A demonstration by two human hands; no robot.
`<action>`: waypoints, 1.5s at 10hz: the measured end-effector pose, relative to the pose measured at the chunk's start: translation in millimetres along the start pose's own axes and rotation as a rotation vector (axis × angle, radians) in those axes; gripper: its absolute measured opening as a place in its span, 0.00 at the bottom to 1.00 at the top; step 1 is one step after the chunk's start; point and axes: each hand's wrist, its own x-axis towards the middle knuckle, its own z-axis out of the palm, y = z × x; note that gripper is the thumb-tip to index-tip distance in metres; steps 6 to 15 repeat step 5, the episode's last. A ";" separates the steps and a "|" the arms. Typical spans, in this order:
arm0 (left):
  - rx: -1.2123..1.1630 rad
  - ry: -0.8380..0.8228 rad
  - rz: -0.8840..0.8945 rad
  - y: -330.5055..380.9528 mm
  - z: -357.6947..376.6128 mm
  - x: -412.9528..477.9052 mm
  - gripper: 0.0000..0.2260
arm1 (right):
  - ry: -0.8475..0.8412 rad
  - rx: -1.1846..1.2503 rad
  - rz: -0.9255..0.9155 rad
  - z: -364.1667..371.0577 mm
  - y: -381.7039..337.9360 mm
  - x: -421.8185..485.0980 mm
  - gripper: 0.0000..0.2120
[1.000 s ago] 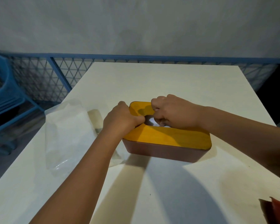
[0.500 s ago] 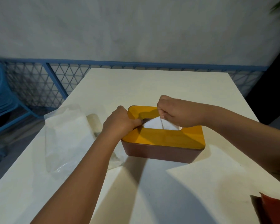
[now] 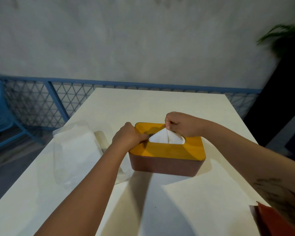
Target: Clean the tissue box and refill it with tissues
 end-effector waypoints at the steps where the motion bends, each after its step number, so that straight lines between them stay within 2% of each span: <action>1: 0.040 -0.018 0.019 2.0 -4.2 -3.2 0.29 | 0.056 0.066 0.027 1.0 -0.1 -1.7 0.07; 3: 0.145 0.021 0.013 1.3 -13.0 -8.1 0.22 | 0.404 0.219 0.179 6.7 9.2 -12.7 0.06; 4: 0.205 0.088 0.041 3.8 -18.1 -10.8 0.23 | 0.473 0.185 0.307 5.7 14.2 -22.2 0.12; 5: 0.281 0.183 0.096 14.5 -24.1 -19.1 0.25 | 0.503 0.023 0.423 4.6 16.1 -27.1 0.18; 15: 0.281 0.183 0.096 14.5 -24.1 -19.1 0.25 | 0.503 0.023 0.423 4.6 16.1 -27.1 0.18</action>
